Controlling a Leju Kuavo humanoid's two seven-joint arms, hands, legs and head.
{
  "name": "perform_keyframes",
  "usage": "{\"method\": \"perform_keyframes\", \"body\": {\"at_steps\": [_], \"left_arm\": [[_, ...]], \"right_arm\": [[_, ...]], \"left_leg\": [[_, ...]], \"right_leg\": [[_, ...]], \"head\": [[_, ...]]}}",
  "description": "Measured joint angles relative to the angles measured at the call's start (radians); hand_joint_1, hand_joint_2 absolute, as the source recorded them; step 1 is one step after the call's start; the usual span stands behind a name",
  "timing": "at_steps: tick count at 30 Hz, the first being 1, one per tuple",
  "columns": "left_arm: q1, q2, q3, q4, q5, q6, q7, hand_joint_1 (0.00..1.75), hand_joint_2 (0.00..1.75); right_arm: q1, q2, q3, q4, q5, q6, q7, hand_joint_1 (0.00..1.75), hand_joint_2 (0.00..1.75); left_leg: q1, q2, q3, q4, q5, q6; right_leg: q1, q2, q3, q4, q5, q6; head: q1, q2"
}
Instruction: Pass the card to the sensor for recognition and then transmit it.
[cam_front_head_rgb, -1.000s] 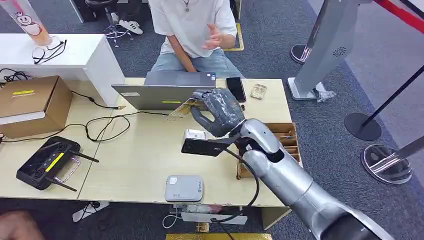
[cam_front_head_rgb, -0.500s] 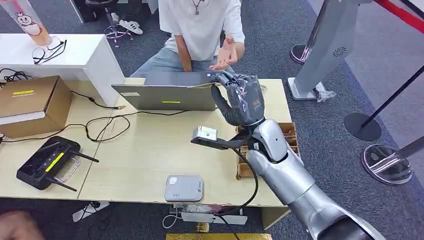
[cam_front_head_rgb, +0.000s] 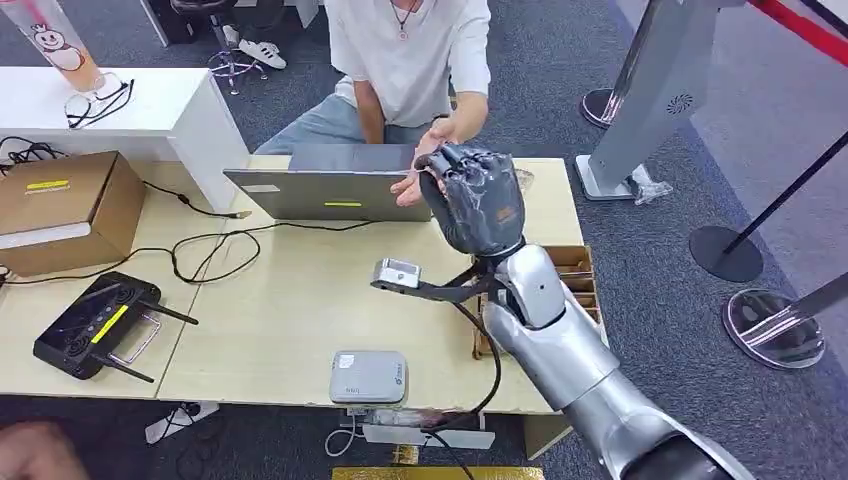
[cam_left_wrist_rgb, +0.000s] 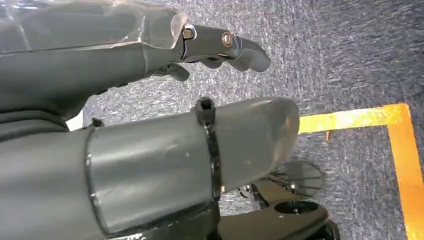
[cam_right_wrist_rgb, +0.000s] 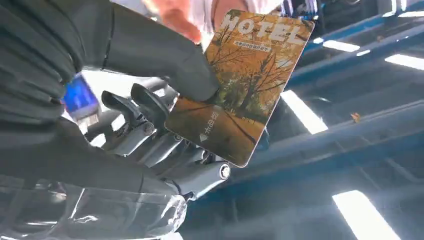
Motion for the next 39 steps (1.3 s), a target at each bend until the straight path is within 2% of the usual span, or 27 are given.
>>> {"method": "perform_keyframes", "body": {"at_steps": [3, 10, 13, 22, 30, 31, 32, 33, 39], "left_arm": [[-0.001, 0.003, 0.000, 0.000, -0.002, -0.001, 0.005, 0.00, 0.00], [0.000, 0.007, 0.000, 0.000, -0.003, -0.001, 0.010, 0.00, 0.00], [-0.002, 0.010, 0.000, 0.000, -0.003, -0.002, 0.011, 0.00, 0.00], [-0.005, 0.011, 0.000, 0.000, 0.008, -0.002, 0.013, 0.00, 0.00], [-0.004, 0.011, 0.000, 0.000, 0.016, -0.001, 0.010, 0.00, 0.00], [-0.004, 0.011, 0.000, 0.000, 0.018, -0.001, 0.010, 0.00, 0.00], [-0.004, 0.011, 0.000, 0.000, 0.018, -0.001, 0.010, 0.00, 0.00], [-0.003, 0.011, 0.000, 0.000, 0.018, 0.000, 0.009, 0.00, 0.00], [0.004, 0.011, 0.000, 0.000, 0.018, 0.001, 0.003, 0.00, 0.00]], "right_arm": [[0.003, 0.024, -0.045, 0.014, 0.108, 0.000, 0.010, 1.75, 1.75], [0.021, 0.071, -0.150, 0.024, 0.267, 0.000, -0.002, 1.75, 1.75], [0.024, 0.084, -0.175, 0.024, 0.342, -0.001, 0.021, 1.75, 1.75], [0.014, 0.090, -0.167, 0.068, 0.349, -0.001, 0.125, 1.75, 1.75], [-0.006, 0.090, -0.141, 0.117, 0.349, -0.001, 0.136, 1.75, 1.75], [-0.008, 0.090, -0.140, 0.122, 0.349, -0.001, 0.135, 1.22, 1.75], [-0.009, 0.090, -0.139, 0.125, 0.349, -0.001, 0.135, 0.17, 1.75], [-0.011, 0.090, -0.137, 0.129, 0.349, -0.001, 0.135, 0.00, 1.75], [-0.014, 0.091, -0.129, 0.143, 0.349, -0.001, 0.129, 0.00, 1.75]], "left_leg": [[0.000, 0.000, 0.000, 0.000, 0.000, 0.000], [0.000, 0.000, 0.000, 0.000, 0.000, 0.000], [0.000, 0.000, 0.000, 0.000, 0.000, 0.000], [0.000, 0.000, 0.000, 0.000, 0.000, 0.000], [0.000, 0.000, -0.001, 0.000, 0.000, 0.000], [0.000, 0.000, -0.001, 0.000, 0.000, 0.000], [0.000, 0.000, -0.001, 0.000, 0.000, 0.000], [0.000, 0.000, -0.001, 0.000, 0.000, 0.000], [0.000, 0.000, -0.001, 0.000, 0.000, 0.000]], "right_leg": [[0.000, 0.000, 0.000, 0.000, 0.000, 0.000], [0.000, 0.000, 0.000, 0.000, 0.000, 0.000], [0.000, 0.000, 0.000, 0.000, 0.000, 0.000], [0.000, 0.000, 0.000, 0.000, 0.000, 0.000], [0.000, 0.000, 0.000, 0.000, 0.000, 0.000], [0.000, 0.000, 0.000, 0.000, 0.000, 0.000], [0.000, 0.000, 0.000, 0.000, 0.000, 0.000], [0.000, 0.000, 0.000, 0.000, 0.000, 0.000], [0.000, 0.000, 0.000, 0.000, 0.000, 0.000]], "head": [[0.000, 0.000], [0.000, 0.000], [0.000, 0.000], [0.000, 0.000], [0.000, 0.000], [0.000, 0.000], [0.000, 0.000], [0.000, 0.000], [0.000, 0.000]]}}
